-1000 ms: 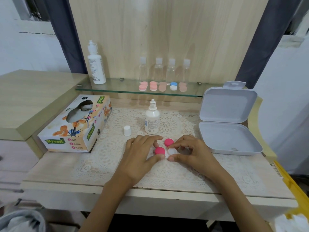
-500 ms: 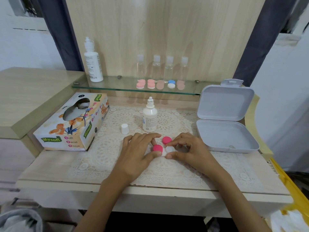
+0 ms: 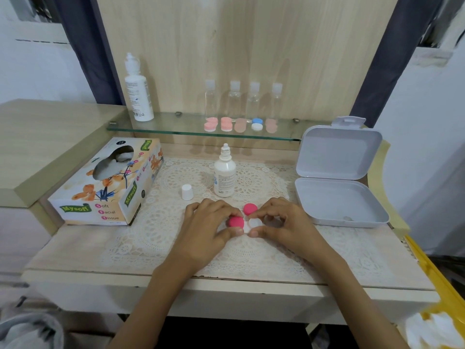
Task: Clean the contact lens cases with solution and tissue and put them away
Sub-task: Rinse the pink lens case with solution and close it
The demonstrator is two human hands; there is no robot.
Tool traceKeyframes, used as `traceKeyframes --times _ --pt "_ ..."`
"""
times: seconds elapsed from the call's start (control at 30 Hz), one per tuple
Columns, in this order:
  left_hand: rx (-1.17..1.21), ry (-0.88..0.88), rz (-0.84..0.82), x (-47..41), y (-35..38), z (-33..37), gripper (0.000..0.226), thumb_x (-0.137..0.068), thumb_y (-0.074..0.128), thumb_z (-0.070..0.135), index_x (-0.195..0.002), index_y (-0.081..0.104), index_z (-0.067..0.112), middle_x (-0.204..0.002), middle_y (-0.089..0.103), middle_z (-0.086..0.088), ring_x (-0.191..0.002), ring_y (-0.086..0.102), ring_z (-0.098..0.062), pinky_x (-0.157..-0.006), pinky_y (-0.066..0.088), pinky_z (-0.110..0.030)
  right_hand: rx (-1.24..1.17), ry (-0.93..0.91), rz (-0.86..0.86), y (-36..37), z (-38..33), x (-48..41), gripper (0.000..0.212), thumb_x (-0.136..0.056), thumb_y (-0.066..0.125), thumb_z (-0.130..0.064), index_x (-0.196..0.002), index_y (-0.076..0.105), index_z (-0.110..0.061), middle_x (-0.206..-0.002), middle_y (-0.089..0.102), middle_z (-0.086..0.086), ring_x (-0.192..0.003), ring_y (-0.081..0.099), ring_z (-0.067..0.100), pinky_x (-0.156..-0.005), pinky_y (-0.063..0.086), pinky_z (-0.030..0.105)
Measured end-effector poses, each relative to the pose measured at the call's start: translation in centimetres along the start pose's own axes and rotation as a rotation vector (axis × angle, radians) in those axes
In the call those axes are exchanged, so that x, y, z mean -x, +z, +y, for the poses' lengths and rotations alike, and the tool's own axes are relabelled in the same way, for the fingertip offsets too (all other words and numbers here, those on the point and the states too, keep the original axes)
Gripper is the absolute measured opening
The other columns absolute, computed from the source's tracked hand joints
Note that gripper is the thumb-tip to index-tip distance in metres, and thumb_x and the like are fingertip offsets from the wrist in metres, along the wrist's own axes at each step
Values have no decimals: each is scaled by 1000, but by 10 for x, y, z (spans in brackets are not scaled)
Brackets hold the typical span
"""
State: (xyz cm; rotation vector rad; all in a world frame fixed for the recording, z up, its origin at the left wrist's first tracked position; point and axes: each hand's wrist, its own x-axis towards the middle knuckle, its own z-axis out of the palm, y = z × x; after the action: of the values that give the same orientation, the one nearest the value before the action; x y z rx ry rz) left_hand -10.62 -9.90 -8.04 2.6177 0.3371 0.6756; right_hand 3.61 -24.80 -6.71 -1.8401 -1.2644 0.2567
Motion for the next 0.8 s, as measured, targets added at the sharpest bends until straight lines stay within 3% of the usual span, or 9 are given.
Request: traceKeyframes --times 0.13,0.27,0.4,0.5,0.63,0.73,0.8 --pt "8 12 -8 0 0 1 35 -79 47 57 -106 61 39 -106 55 26 -106 41 0 -94 21 -27 13 -5 2 1 -1 0 34 -64 82 -39 -96 75 -30 -84 63 -8 -86 54 10 -74 42 20" --pt "-12 6 -12 2 0 1 41 -78 41 63 -108 58 41 -105 53 26 -106 40 3 -96 21 -27 14 8 -20 -2 -2 0 34 -63 83 -38 -96 74 -32 -84 63 -8 -82 52 7 -70 37 11" --pt "-11 2 -19 2 -1 1 38 -79 44 60 -108 59 40 -105 53 25 -105 40 3 -93 20 -24 -121 76 -24 -14 -7 -2 29 -66 85 -18 -91 75 -30 -86 65 -7 -77 54 5 -67 40 12" --pt "-2 8 -13 2 0 0 43 -78 40 64 -108 59 40 -105 54 25 -105 41 2 -92 20 -24 24 35 -120 -25 -6 -12 31 -77 76 -9 -99 72 -31 -94 63 -7 -83 58 9 -70 44 14" --pt "9 10 -12 3 0 0 47 -77 36 66 -108 59 40 -105 54 24 -105 41 1 -93 21 -25 193 -36 -193 -28 -5 -25 57 -76 51 17 -109 69 -26 -106 61 -6 -86 55 0 -75 46 19" --pt "9 6 -19 3 0 0 40 -79 43 63 -109 58 41 -105 54 24 -106 41 1 -95 21 -26 339 -130 -296 -22 -5 -32 50 -81 60 8 -117 67 -26 -113 61 -8 -94 53 4 -80 48 26" --pt "4 1 -21 2 0 -1 37 -80 44 60 -109 59 40 -106 54 24 -106 40 2 -95 20 -25 413 -154 -297 -20 -5 -36 39 -84 65 -3 -114 68 -28 -108 62 -13 -94 52 8 -81 49 31"
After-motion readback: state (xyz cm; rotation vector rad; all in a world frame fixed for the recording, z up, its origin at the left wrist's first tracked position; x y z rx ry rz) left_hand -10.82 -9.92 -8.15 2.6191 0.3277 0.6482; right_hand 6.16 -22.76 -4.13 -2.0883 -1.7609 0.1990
